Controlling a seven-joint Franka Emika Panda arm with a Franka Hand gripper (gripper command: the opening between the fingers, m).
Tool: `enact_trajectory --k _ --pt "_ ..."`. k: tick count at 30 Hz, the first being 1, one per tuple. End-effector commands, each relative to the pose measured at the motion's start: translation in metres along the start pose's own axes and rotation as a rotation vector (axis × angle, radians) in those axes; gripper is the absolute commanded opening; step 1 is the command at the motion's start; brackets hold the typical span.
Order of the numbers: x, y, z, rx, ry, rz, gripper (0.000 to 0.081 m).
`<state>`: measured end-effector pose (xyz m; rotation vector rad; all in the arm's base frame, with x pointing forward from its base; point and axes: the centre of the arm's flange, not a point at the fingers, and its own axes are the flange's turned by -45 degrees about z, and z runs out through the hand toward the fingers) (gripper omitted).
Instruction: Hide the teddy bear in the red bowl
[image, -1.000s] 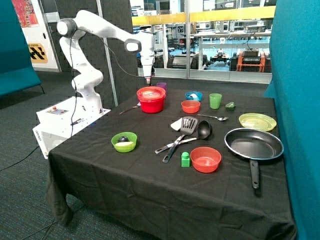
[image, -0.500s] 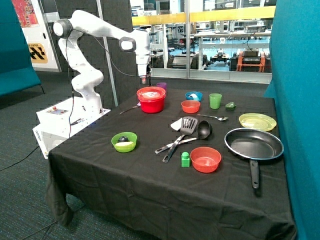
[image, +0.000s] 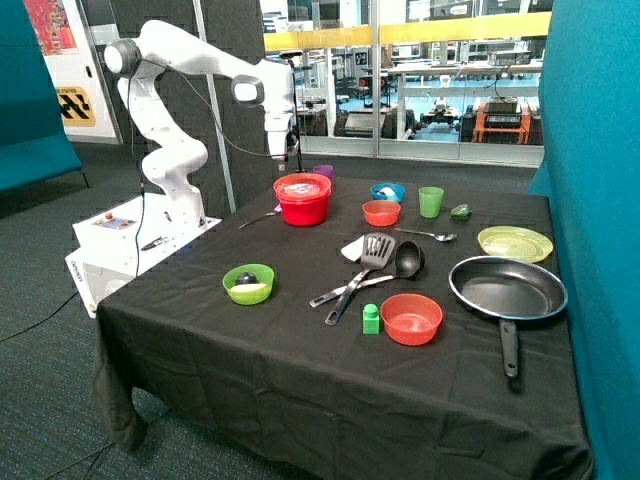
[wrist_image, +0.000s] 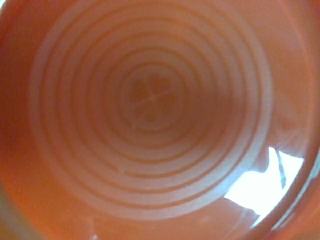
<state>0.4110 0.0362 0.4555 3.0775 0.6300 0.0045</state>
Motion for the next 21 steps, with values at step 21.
enact_trajectory --k 21 --pt "0.038 0.058 0.011 0.0009 -0.0027 -0.042 0.0643"
